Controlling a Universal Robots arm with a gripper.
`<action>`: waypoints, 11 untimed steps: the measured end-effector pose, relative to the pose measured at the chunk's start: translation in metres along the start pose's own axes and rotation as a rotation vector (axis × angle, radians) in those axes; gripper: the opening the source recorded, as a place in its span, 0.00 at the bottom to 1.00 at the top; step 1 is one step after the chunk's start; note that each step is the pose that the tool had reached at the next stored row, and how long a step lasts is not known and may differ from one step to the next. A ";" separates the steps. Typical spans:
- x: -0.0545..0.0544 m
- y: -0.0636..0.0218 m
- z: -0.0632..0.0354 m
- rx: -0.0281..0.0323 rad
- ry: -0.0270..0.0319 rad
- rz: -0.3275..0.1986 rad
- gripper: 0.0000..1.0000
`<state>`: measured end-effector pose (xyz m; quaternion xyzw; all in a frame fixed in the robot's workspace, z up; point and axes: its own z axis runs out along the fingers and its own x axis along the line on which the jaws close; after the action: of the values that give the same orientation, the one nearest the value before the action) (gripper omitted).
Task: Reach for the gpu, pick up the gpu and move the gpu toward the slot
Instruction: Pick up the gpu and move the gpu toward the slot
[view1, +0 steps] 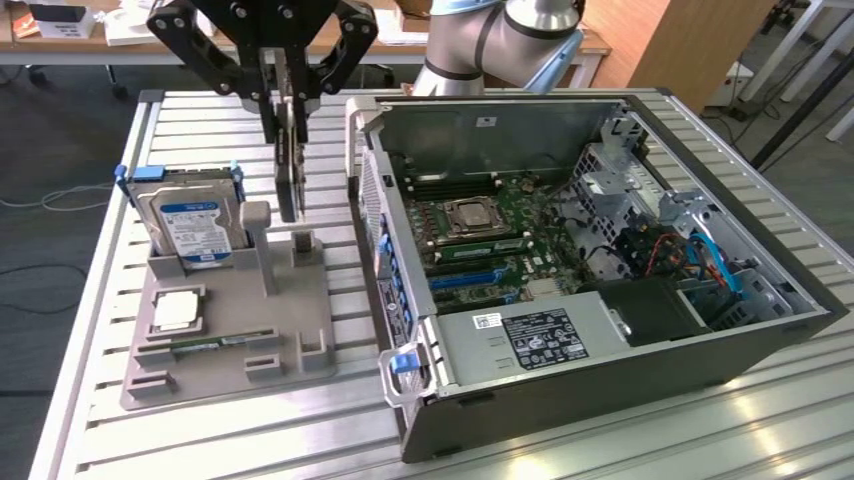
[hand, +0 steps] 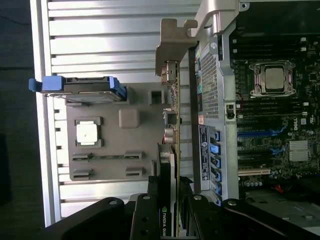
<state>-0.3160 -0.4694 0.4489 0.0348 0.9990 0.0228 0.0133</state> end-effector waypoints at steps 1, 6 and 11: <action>-0.001 0.0001 0.0001 0.0000 0.0000 0.000 0.27; -0.013 0.0009 0.0005 -0.0004 -0.0001 0.000 0.27; -0.028 0.0020 0.0009 -0.0012 0.0005 0.000 0.27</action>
<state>-0.2876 -0.4694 0.4488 0.0349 0.9990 0.0234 0.0130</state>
